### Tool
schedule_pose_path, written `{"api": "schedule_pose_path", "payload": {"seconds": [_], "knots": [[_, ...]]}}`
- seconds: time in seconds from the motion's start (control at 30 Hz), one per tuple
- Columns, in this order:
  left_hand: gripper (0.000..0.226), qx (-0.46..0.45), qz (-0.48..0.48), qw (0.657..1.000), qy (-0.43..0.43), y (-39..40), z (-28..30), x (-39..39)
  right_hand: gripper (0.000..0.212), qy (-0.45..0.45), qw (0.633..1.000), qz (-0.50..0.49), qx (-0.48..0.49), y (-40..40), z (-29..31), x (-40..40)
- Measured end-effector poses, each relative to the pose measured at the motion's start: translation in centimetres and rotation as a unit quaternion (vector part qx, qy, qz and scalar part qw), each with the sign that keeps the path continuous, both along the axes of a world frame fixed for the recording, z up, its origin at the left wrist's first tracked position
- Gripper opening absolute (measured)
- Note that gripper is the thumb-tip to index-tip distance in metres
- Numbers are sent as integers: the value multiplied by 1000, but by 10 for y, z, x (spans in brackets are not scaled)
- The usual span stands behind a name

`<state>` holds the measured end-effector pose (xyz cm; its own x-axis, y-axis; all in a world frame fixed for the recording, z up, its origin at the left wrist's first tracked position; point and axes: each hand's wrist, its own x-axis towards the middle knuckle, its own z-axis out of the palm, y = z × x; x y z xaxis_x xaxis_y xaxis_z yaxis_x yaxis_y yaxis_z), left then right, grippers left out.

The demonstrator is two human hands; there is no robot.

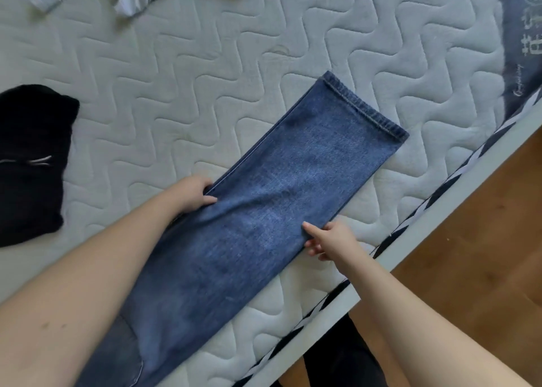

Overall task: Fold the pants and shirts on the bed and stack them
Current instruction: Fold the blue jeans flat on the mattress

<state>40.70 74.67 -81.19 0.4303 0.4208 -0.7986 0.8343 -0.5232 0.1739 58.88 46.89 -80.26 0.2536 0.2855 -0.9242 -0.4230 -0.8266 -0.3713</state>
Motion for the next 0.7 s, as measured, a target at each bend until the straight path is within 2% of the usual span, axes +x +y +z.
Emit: {"api": "schedule_pose_path", "payload": {"seconds": [0.07, 0.13, 0.3, 0.53, 0.7], "knots": [[18, 30, 19, 999, -4, 3, -1, -24, 27, -44, 999, -26, 4, -4, -2, -11], [21, 78, 47, 996, -17, 3, 0, -45, 29, -74, 996, -45, 10, -8, -1, -21], [17, 139, 134, 973, -130, -7, 4, -105, 30, -43, 998, -39, 38, -18, 7, -66], [15, 83, 148, 977, -130, -21, 12, -223, 31, 15, 997, -41, 58, -40, 6, -194], [8, 43, 150, 967, -203, -36, 16, -279, 29, 44, 996, -51, 53, -45, 1, -293]]}}
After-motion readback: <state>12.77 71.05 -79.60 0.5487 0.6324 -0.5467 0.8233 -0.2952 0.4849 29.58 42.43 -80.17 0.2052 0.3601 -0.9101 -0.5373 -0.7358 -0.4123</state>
